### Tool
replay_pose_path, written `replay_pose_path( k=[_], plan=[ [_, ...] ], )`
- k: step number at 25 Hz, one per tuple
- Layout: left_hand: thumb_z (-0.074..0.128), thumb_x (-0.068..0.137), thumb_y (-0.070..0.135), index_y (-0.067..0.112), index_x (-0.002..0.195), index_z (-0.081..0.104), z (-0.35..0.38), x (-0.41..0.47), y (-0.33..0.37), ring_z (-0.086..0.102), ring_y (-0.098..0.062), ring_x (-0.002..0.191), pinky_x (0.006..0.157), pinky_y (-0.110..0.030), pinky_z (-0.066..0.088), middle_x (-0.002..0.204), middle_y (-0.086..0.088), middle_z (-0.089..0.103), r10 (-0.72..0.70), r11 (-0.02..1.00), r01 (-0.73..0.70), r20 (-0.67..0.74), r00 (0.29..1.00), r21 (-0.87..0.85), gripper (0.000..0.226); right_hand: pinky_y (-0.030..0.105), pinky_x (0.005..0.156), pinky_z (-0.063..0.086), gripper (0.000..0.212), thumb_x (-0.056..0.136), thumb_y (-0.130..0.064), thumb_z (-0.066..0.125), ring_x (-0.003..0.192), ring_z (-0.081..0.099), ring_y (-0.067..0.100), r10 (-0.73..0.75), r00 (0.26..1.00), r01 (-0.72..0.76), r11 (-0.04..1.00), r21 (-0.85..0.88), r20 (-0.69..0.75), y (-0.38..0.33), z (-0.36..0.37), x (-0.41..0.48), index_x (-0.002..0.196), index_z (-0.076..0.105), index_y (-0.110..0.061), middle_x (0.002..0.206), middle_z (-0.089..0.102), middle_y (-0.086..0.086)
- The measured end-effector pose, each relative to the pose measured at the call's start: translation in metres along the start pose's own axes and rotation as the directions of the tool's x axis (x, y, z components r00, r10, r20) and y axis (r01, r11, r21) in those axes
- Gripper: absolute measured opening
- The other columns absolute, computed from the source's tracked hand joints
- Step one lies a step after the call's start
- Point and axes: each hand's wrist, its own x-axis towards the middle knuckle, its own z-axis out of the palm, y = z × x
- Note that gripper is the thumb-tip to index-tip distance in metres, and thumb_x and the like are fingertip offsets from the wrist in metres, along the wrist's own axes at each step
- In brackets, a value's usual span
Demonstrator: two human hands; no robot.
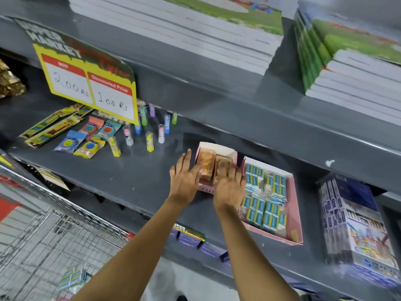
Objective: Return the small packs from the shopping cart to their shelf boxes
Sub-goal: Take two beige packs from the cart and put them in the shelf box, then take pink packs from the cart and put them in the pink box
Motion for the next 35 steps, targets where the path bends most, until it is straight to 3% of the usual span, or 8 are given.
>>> replay_pose_path(
  k=[4,7,10,14,18,21,27,35],
  plan=[
    [0.016,0.091,0.037,0.023,0.136,0.042,-0.001,-0.007,0.004,0.031,-0.035,0.134,0.095,-0.055,0.034,0.147,-0.020,0.033,-0.002,0.999,0.002,0.006,1.000,0.034,0.053,0.047,0.098,0.037,0.047,0.089,-0.021,0.054,0.117,0.045,0.034,-0.021,0.998,0.027,0.993,-0.115,0.051,0.005,0.001,0.013,0.132,0.043,-0.010,0.129,0.052,0.017],
    [0.019,0.093,0.037,0.024,0.134,0.045,-0.003,-0.009,0.000,0.032,-0.034,0.134,0.095,-0.052,0.034,0.147,-0.019,0.033,0.027,0.998,-0.026,-0.022,0.999,0.050,0.050,0.050,0.095,0.039,0.047,0.090,-0.028,0.029,0.111,0.052,0.036,0.024,0.993,-0.014,0.996,0.084,-0.115,0.004,0.005,0.000,0.120,0.056,-0.005,0.118,0.062,0.018],
    [0.016,0.092,0.041,0.026,0.134,0.044,-0.003,-0.009,-0.006,0.023,-0.030,0.138,0.099,-0.051,0.027,0.151,-0.016,0.026,0.025,0.999,-0.025,-0.011,1.000,0.030,0.052,0.050,0.096,0.038,0.053,0.080,-0.026,0.032,0.111,0.053,0.037,-0.066,0.986,0.079,0.994,0.080,-0.156,0.004,0.008,-0.016,0.121,0.057,-0.002,0.119,0.062,0.019],
    [0.010,0.092,0.048,0.028,0.135,0.041,-0.002,-0.010,-0.007,0.021,-0.029,0.139,0.101,-0.051,0.026,0.152,-0.014,0.023,0.015,0.998,-0.015,0.012,1.000,0.062,0.057,0.055,0.094,0.041,0.047,0.079,-0.009,0.063,0.112,0.054,0.040,-0.058,0.990,0.070,0.993,0.090,-0.125,0.002,0.011,-0.007,0.124,0.055,0.001,0.123,0.059,0.023],
    [0.000,0.095,0.049,0.027,0.140,0.031,-0.006,-0.014,-0.005,0.030,-0.029,0.136,0.100,-0.050,0.033,0.150,-0.013,0.031,0.079,0.993,-0.080,0.013,0.997,0.090,0.058,0.051,0.099,0.037,0.050,0.094,-0.026,0.028,0.121,0.049,0.038,0.049,0.995,-0.034,0.986,0.163,-0.089,-0.010,0.012,-0.013,0.131,0.048,0.000,0.132,0.053,0.022],
    [0.003,0.097,0.046,0.027,0.138,0.031,-0.007,-0.016,-0.006,0.036,-0.032,0.133,0.098,-0.052,0.036,0.146,-0.015,0.037,0.129,0.986,-0.132,0.032,0.991,0.103,0.053,0.050,0.103,0.033,0.054,0.094,-0.030,0.023,0.127,0.042,0.037,0.051,0.996,-0.037,0.981,0.189,-0.071,-0.014,0.017,-0.025,0.136,0.042,0.000,0.138,0.047,0.021],
    [-0.005,0.092,0.054,0.032,0.141,0.026,-0.002,-0.016,-0.009,0.019,-0.031,0.140,0.105,-0.055,0.024,0.153,-0.012,0.021,0.096,0.994,-0.098,0.068,0.993,0.037,0.062,0.048,0.104,0.027,0.063,0.098,-0.039,0.006,0.131,0.036,0.035,0.014,0.998,-0.004,0.986,0.165,-0.063,-0.006,0.025,-0.028,0.140,0.032,-0.001,0.143,0.041,0.020],
    [-0.010,0.088,0.058,0.031,0.142,0.023,-0.039,-0.027,-0.037,0.012,-0.022,0.141,0.106,-0.049,0.020,0.155,-0.008,0.014,-0.014,0.999,0.016,-0.052,0.999,0.045,0.069,0.047,0.109,0.022,0.055,0.094,-0.031,0.029,0.136,0.028,0.034,-0.035,0.992,0.057,0.983,0.173,-0.124,-0.024,0.025,-0.040,0.142,0.031,-0.004,0.147,0.036,0.018]
  ],
)
